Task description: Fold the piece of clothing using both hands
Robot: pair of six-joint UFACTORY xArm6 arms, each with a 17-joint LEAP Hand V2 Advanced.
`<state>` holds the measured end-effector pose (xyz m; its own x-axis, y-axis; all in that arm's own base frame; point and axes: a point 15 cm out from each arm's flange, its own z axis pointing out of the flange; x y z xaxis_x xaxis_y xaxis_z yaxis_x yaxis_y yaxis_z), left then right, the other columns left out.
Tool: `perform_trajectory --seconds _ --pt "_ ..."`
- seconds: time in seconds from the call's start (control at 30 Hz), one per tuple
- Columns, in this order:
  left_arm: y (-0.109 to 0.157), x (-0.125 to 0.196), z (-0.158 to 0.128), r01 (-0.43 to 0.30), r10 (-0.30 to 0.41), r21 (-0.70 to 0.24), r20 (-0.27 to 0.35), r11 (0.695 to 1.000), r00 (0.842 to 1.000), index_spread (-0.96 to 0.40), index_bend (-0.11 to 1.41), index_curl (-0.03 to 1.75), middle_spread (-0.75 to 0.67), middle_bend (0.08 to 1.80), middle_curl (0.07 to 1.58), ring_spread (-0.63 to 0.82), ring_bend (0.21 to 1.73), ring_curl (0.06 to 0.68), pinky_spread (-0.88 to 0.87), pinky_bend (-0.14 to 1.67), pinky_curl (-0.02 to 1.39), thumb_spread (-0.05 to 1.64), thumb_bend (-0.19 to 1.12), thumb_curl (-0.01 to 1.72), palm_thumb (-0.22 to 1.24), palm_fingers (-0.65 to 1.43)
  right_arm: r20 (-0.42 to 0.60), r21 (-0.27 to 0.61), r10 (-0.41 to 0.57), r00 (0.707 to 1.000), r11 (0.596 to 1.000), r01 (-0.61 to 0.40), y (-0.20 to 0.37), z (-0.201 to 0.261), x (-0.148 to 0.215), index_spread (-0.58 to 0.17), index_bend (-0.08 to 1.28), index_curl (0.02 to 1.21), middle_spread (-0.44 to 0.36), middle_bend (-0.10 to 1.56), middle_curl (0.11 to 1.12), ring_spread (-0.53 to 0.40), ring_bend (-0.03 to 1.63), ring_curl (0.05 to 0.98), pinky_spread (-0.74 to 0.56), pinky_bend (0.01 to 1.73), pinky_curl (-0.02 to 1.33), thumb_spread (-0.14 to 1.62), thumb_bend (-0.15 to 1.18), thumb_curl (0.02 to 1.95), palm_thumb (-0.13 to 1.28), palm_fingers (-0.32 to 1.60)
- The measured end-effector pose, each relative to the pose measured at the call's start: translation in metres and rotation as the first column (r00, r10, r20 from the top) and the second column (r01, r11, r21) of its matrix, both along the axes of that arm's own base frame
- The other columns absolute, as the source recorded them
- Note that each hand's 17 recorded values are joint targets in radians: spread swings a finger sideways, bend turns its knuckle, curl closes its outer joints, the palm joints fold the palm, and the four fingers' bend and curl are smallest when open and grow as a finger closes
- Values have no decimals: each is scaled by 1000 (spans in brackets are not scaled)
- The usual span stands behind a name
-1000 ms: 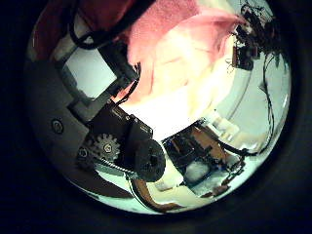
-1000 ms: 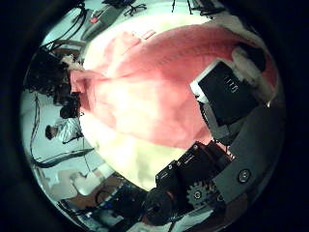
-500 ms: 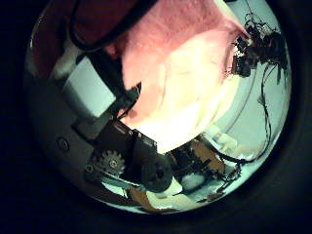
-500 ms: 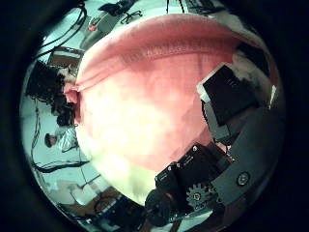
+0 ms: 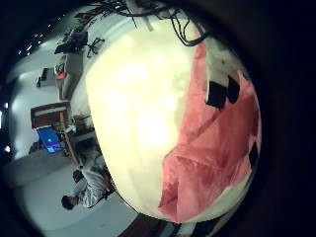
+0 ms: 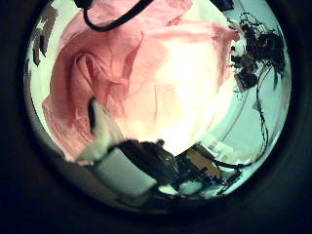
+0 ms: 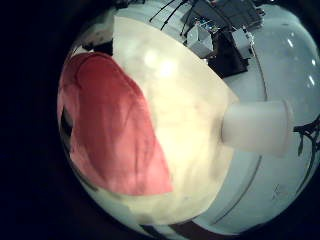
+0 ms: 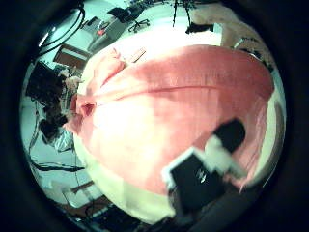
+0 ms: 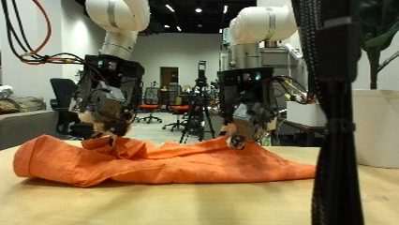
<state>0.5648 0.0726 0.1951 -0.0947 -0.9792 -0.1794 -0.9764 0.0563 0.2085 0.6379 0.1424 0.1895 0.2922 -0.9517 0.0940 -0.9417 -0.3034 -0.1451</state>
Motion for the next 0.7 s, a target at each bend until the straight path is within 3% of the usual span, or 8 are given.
perform_trajectory --seconds 0.07,0.17,0.33,0.5,0.7 --pt "3 6 6 -19 19 2 37 1000 999 -56 160 724 2 343 552 -80 845 486 -308 750 631 1195 -23 683 506 -68 21 6 -2 1000 1000 1 0 5 5 -282 501 553 -81 723 498 -122 974 412 -175 935 472 760 820 1524 232 105" --pt "15 15 26 -49 48 3 108 999 993 34 159 645 193 228 479 155 689 418 -27 586 568 1205 -19 620 494 -166 108 29 -7 994 1000 4 -2 38 19 -266 499 532 -51 689 476 -57 908 377 -14 870 427 1013 809 1339 149 112" --pt "20 6 53 -54 53 2 137 999 989 89 124 530 352 161 399 377 554 343 289 483 484 1209 -25 541 463 -147 190 46 -52 980 998 44 -35 102 21 -265 482 513 -28 643 450 6 814 338 168 796 376 1270 799 1056 79 93" --pt "18 -27 61 -13 14 -16 73 1000 997 104 117 435 410 156 344 467 490 306 436 432 427 1208 -28 473 421 -133 85 0 -58 995 998 58 -63 113 -17 -295 439 482 -90 574 415 75 674 289 283 702 330 1368 720 807 29 9" --pt "-1 -80 34 39 -41 -89 -21 995 999 105 127 360 395 158 301 504 451 284 501 393 384 1211 -19 421 412 -114 -123 -57 -9 992 998 2 -85 108 -77 -335 357 428 -113 458 368 141 500 232 329 553 276 1430 641 600 -8 -44"
